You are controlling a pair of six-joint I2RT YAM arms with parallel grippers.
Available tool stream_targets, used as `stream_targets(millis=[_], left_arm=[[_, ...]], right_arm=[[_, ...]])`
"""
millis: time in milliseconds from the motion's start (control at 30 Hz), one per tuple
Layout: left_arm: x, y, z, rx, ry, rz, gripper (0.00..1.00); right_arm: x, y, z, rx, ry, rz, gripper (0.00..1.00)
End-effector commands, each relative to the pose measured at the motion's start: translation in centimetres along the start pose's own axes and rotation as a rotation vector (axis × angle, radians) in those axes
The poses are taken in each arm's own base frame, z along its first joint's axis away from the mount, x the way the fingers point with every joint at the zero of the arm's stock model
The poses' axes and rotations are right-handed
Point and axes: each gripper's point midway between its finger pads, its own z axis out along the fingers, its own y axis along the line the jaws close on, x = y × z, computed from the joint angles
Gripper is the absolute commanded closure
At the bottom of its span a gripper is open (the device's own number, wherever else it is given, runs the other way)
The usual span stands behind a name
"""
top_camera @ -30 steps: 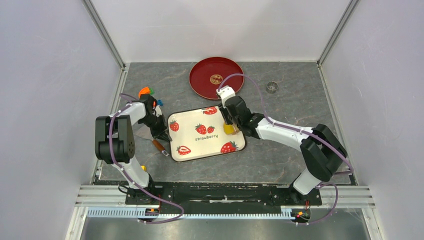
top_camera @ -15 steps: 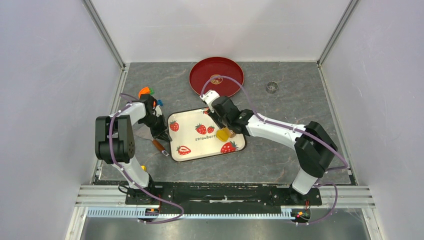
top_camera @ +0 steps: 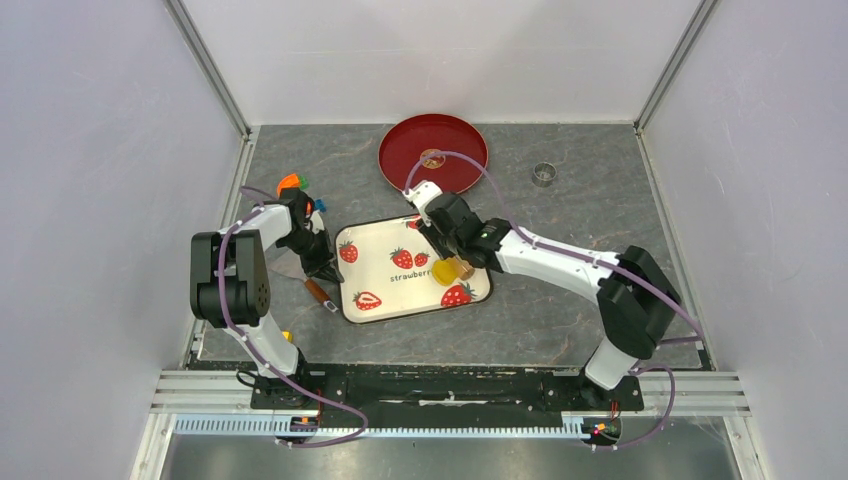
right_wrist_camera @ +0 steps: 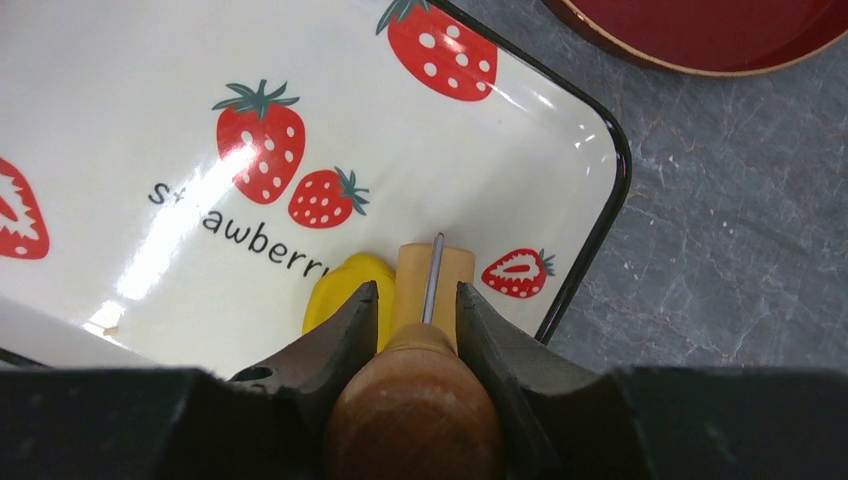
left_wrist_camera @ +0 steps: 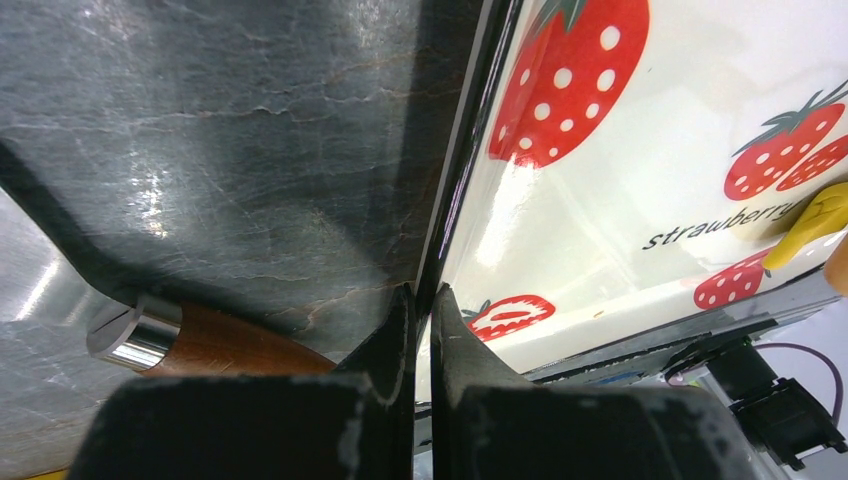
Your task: Roll out the dumpling wrappers from the dough
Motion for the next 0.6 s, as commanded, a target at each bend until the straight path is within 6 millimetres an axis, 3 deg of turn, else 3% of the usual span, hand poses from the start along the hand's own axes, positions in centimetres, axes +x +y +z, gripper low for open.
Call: stream_targets(millis=[0, 300, 433, 567], left_arm=[[-0.2, 3.8, 0.7, -0.174, -0.007, 0.042, 0.98], [-0.2, 3.4, 0.5, -0.161, -0.006, 0.051, 0.98], [0.0, 3.2, 0.7, -0.160, 0.000, 0.058, 0.98], [0.1, 3.0, 0.8, -0.155, 0.004, 0.062, 0.98]], right_arm=[[-0.8, -0.4, -2.9, -0.016, -0.076, 0.098, 1.00], [-2.3, -0.2, -4.1, -0.059, -0.223, 0.143, 1.00], [-3.1, 0.5, -3.7, -0.100, -0.269, 0.141, 1.00], [-2.2, 1.4, -2.5, -0.131, -0.283, 0.133, 1.00]])
